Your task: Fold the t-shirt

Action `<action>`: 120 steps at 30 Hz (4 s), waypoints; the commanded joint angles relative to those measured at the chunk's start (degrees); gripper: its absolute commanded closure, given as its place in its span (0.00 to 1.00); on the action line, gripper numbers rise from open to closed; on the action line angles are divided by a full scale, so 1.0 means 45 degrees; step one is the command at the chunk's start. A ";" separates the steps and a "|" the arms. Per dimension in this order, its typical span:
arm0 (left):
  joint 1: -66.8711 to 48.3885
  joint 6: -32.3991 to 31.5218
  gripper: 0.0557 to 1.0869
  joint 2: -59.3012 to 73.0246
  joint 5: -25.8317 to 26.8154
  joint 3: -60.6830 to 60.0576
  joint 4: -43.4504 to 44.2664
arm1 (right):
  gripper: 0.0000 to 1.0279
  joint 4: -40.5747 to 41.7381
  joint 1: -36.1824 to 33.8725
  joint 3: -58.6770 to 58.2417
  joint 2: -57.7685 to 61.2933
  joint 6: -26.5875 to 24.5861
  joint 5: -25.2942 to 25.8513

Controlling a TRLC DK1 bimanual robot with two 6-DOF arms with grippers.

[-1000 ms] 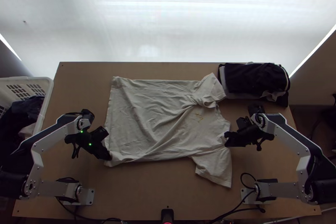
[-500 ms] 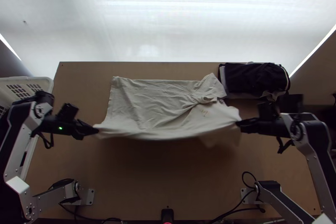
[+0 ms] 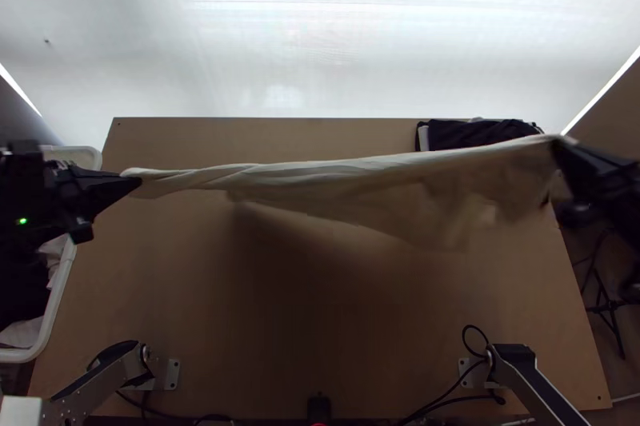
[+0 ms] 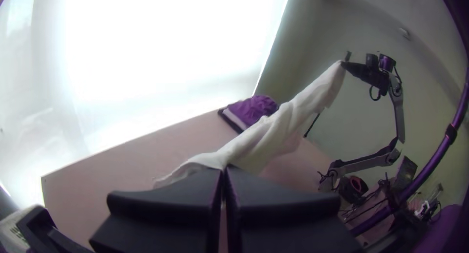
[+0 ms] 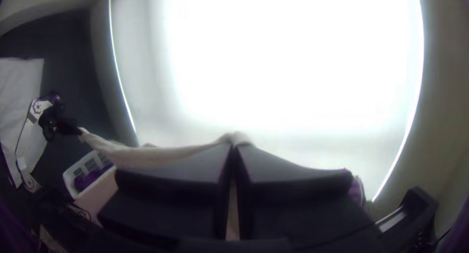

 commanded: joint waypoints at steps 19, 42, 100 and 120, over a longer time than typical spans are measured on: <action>-0.3133 -0.1694 0.97 -0.2800 0.1057 0.5335 -0.2387 | 0.97 -0.5162 -0.0345 0.7338 -0.1191 0.0880 0.0291; -0.2391 0.3130 0.97 0.5481 0.0588 -0.5036 0.0874 | 0.97 0.0541 0.1413 -0.3345 0.4942 0.0255 0.0115; -0.2332 0.2681 0.97 1.1399 -0.2557 -0.2380 0.0640 | 0.97 0.0443 0.1003 -0.3013 1.0509 -0.1287 0.0936; -0.2645 0.2700 0.94 1.2083 -0.3982 -0.3943 0.1402 | 0.96 0.1732 0.1159 -0.5923 1.1134 -0.1444 0.2342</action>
